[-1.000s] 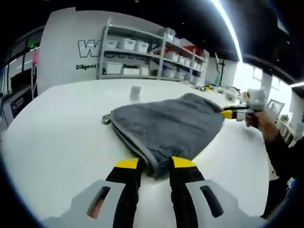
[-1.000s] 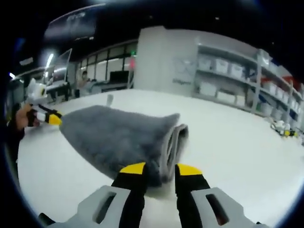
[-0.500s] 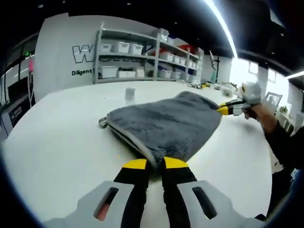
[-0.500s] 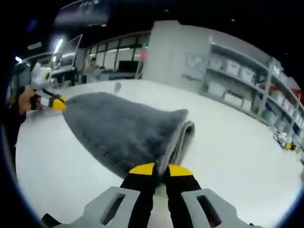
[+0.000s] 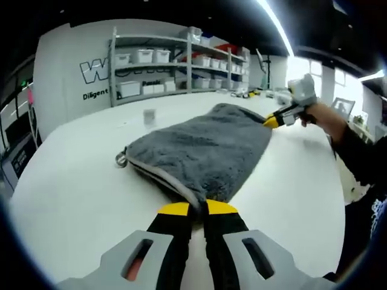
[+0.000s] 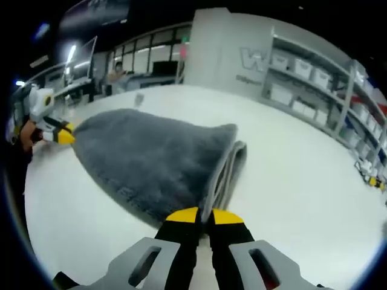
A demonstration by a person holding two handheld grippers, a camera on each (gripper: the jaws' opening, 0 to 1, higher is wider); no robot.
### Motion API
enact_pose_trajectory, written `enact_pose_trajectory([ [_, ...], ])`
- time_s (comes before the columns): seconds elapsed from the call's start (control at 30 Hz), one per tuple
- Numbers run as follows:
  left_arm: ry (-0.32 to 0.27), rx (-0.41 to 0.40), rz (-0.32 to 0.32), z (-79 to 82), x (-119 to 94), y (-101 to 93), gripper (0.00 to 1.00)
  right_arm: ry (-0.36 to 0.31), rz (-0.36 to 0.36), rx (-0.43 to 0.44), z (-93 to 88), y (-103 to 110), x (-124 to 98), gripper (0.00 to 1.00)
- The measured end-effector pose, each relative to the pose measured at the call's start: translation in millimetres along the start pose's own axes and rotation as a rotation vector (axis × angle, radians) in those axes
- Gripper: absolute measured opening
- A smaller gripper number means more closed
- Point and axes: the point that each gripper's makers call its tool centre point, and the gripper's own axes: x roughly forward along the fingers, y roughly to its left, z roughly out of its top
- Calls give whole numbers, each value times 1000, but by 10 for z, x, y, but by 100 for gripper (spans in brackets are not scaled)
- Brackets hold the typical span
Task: Open the folded towel by lifting each exposed corner and separating the folded layers until the towel lies flat within the target outline without major curled edges
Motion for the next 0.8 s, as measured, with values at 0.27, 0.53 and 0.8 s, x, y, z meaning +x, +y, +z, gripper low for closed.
enact_pose_trajectory([
  [0.27, -9, 5, -44, -40, -35, -200, 5, 68, -15, -78, 68, -93, 165, 0],
  [0.53, -18, 8, -102, -50, -43, -430, 4, 114, -22, -111, 118, -173, 292, 0],
  [0.8, -42, 55, -121, -54, -51, -625, 3, 150, -29, -147, 158, -235, 372, 0],
])
